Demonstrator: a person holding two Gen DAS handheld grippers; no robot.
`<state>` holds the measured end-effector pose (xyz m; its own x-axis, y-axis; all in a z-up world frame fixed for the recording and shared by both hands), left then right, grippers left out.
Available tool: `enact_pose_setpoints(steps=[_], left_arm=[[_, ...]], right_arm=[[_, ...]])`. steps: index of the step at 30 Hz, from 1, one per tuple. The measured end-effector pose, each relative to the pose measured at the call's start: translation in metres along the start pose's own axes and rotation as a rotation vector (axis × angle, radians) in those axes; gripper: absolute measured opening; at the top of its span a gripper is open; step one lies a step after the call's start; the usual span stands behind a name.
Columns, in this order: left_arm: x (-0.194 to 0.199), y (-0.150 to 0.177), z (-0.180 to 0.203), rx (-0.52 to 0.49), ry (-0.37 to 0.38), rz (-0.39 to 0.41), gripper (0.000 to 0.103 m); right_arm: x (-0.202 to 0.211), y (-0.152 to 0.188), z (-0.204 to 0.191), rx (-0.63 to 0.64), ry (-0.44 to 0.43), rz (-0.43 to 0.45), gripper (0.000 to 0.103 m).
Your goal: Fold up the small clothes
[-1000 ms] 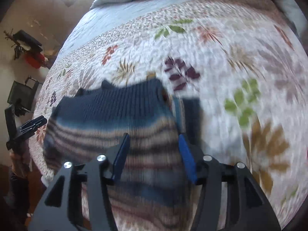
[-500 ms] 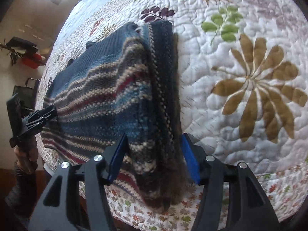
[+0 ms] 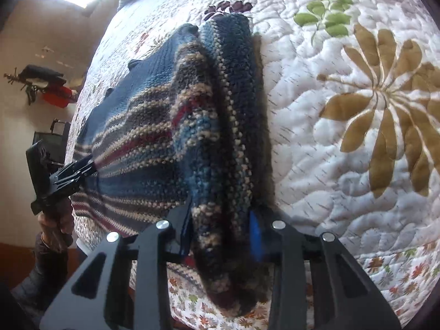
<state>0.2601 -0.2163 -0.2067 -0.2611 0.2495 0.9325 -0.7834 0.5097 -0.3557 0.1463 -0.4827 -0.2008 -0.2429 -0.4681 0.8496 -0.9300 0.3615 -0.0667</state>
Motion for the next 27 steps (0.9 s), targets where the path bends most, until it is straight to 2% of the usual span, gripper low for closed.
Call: enact_pose_setpoints(steps=[4,7,9,12,17,19,20,22,27], left_arm=[[0.004,-0.001,-0.001,0.009,0.009,0.005,0.069],[0.022,0.000,-0.004,0.043,0.015,0.012,0.067],[0.042,0.004,-0.010,0.059,0.015,0.044,0.070],[0.057,0.015,-0.021,0.058,-0.013,0.048,0.072],[0.059,0.039,-0.050,0.081,-0.025,0.024,0.073],[0.042,0.049,-0.060,0.120,0.000,-0.031,0.077],[0.028,0.054,-0.066,0.159,0.051,-0.058,0.081],[0.017,0.055,-0.074,0.198,0.106,-0.048,0.086],[0.049,0.053,-0.078,0.220,0.128,-0.007,0.083]], right_arm=[[0.003,0.000,-0.003,-0.026,0.015,-0.005,0.029],[0.014,-0.001,-0.015,-0.013,0.029,0.015,0.027],[0.027,0.000,-0.030,-0.001,0.004,0.037,0.027],[0.048,-0.001,-0.057,0.023,-0.048,0.076,0.026],[0.072,-0.004,-0.107,0.071,-0.122,0.128,0.026],[0.079,-0.004,-0.130,0.094,-0.165,0.145,0.026],[0.083,-0.004,-0.144,0.113,-0.194,0.156,0.026],[0.087,-0.002,-0.171,0.145,-0.233,0.172,0.026],[0.084,-0.001,-0.211,0.198,-0.228,0.169,0.026]])
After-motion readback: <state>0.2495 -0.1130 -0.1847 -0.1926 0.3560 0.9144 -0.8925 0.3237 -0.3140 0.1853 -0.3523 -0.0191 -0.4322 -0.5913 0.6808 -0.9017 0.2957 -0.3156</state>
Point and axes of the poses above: each gripper's, at about its wrist camera, not at the fingertips, and x roughly against the way its jaws point, z to its right, y to its underside, the point moved 7 cm from there along -x, roughly the way its jaws point, and after that the axes turned 7 degrees about -x, right-handed, at the moved point
